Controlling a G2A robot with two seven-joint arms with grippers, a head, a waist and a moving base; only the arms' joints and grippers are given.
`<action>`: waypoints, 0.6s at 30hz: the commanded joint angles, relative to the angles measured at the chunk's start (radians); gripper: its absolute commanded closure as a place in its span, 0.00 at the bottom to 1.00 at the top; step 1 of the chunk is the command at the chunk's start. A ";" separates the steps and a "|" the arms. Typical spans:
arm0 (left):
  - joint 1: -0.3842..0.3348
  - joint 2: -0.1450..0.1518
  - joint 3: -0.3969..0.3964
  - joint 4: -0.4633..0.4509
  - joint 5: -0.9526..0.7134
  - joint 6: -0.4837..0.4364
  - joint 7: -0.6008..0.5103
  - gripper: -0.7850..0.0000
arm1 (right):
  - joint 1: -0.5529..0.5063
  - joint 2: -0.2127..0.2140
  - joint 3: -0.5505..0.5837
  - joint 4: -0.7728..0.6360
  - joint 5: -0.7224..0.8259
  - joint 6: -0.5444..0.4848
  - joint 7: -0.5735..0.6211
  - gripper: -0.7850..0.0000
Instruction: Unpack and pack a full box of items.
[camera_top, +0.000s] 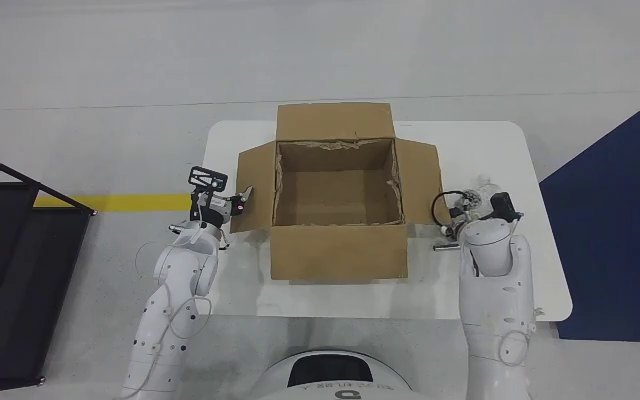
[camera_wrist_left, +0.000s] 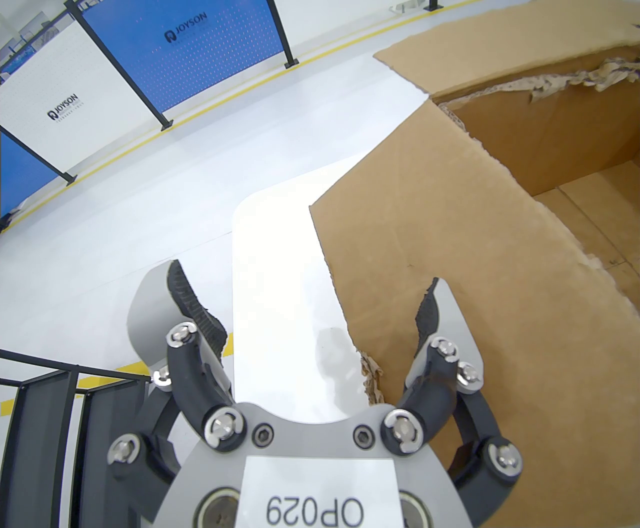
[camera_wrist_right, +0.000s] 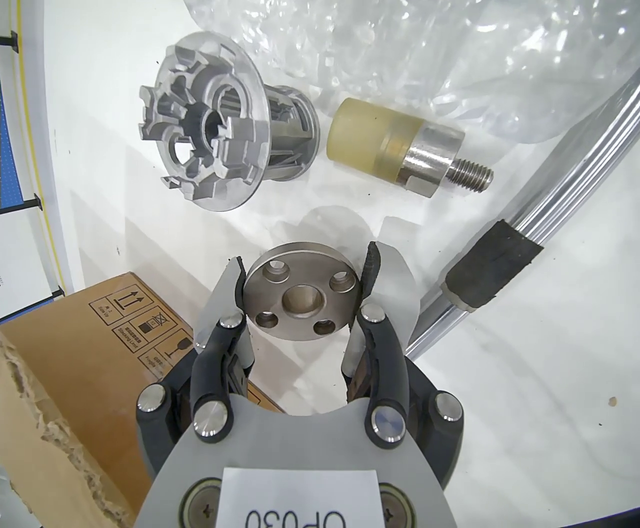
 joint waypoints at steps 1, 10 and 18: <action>0.000 0.000 0.000 0.000 0.000 0.000 0.000 0.00 | 0.000 0.002 -0.002 -0.003 -0.002 0.006 0.002 0.00; 0.000 0.000 0.000 0.000 0.000 0.000 0.000 0.00 | -0.091 0.004 0.020 -0.152 0.077 -0.014 -0.039 0.00; 0.000 0.000 0.000 0.000 0.000 0.000 0.000 0.00 | -0.201 -0.004 0.039 -0.296 0.213 -0.113 -0.100 0.00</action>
